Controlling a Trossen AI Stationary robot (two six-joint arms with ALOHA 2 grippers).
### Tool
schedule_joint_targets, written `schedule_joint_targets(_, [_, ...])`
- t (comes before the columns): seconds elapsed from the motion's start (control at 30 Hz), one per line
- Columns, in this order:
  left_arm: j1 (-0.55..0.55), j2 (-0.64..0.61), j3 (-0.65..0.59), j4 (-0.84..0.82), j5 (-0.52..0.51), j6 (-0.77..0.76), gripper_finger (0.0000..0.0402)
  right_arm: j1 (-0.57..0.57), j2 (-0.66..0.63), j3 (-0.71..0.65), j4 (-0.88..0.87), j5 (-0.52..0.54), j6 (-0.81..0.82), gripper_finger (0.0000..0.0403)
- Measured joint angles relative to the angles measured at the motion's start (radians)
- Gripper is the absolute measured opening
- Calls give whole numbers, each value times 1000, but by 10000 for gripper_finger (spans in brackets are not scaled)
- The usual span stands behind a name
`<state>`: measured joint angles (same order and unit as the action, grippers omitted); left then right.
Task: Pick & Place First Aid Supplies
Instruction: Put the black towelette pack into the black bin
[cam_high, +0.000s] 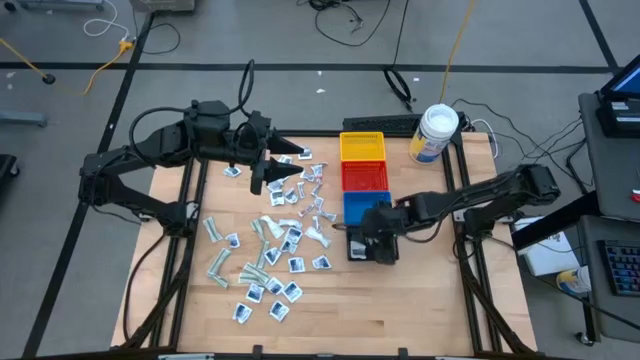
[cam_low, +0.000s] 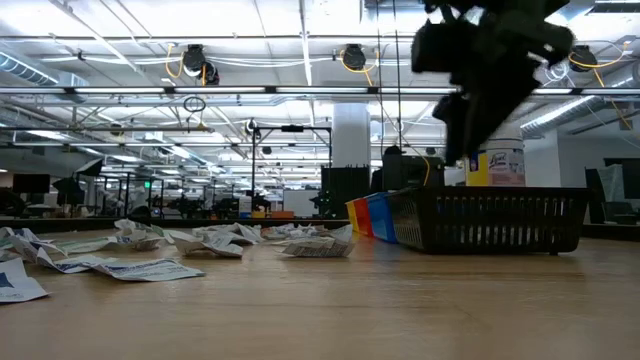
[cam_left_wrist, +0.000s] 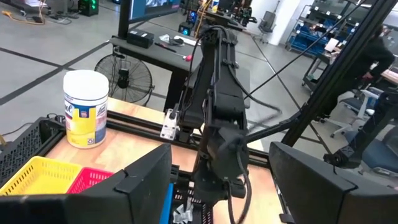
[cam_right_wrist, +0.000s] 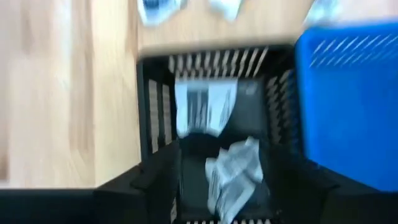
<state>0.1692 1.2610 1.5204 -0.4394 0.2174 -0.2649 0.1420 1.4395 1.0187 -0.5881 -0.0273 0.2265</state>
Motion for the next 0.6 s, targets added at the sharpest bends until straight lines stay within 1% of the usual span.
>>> schedule_joint_targets(0.07, [0, 0, 0, -1, 0, 0, 271, -14, -47, 0, 66, -1, 13, 232])
schedule_joint_targets(0.17, [0, 0, 0, -2, 0, 0, 271, -30, -133, 0, 216, -2, 26, 236])
schedule_joint_targets(0.3, [0, 0, 0, -2, 0, 0, 271, -61, -233, 0, 451, 3, 36, 232])
schedule_joint_targets(0.37, [0, 0, 0, -2, 0, 0, 271, -83, -264, 0, 564, 29, 73, 228])
schedule_joint_targets(0.47, [0, 0, 0, -2, 0, 0, 271, -124, -291, 0, 701, 29, 103, 223])
schedule_joint_targets(0.53, [0, 0, 0, -2, -1, 0, 271, -143, -294, 24, 736, 29, 105, 222])
schedule_joint_targets(0.6, [0, 0, 0, -2, -1, 1, 271, -155, -288, 77, 719, 27, 93, 221])
